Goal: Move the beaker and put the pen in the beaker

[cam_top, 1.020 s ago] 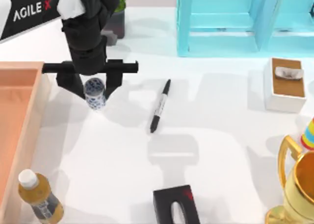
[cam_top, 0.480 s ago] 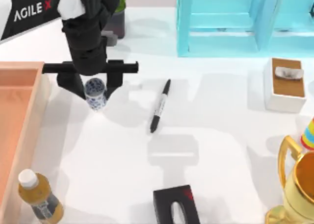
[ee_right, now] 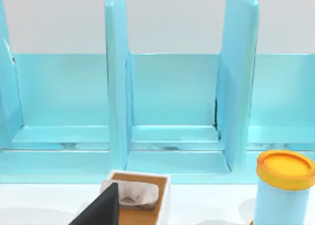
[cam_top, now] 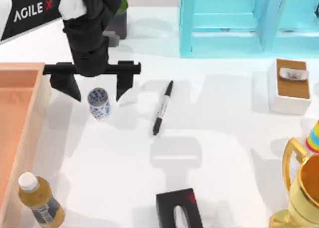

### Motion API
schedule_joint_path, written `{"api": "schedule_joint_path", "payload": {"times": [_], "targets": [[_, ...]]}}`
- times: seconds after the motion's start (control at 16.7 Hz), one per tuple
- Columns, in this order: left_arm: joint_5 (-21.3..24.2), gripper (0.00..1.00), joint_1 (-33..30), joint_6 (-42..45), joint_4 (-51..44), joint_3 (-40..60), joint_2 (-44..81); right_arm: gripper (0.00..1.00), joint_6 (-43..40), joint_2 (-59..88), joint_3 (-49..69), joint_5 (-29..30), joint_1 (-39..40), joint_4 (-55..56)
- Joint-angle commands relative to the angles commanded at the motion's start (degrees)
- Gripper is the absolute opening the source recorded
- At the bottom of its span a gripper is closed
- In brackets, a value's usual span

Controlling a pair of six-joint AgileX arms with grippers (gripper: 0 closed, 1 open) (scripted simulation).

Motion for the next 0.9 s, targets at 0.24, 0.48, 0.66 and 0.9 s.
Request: {"api": "schedule_joint_path", "payload": {"times": [0.24, 0.48, 0.66, 0.9], "targets": [[0.0, 1.00, 0.0, 0.0, 0.0, 0.0, 0.0, 1.00, 0.0, 0.0, 0.0, 0.0, 0.0, 0.0], [0.0, 1.00, 0.1, 0.0, 0.0, 0.0, 0.0, 1.00, 0.0, 0.0, 0.0, 0.0, 0.0, 0.0], [0.0, 1.00, 0.3, -0.3, -2.1, 2.1, 0.8, 1.00, 0.0, 0.0, 0.0, 0.0, 0.0, 0.0], [0.0, 1.00, 0.5, -0.8, -11.7, 13.4, 3.8, 1.00, 0.0, 0.0, 0.0, 0.0, 0.0, 0.0]]}}
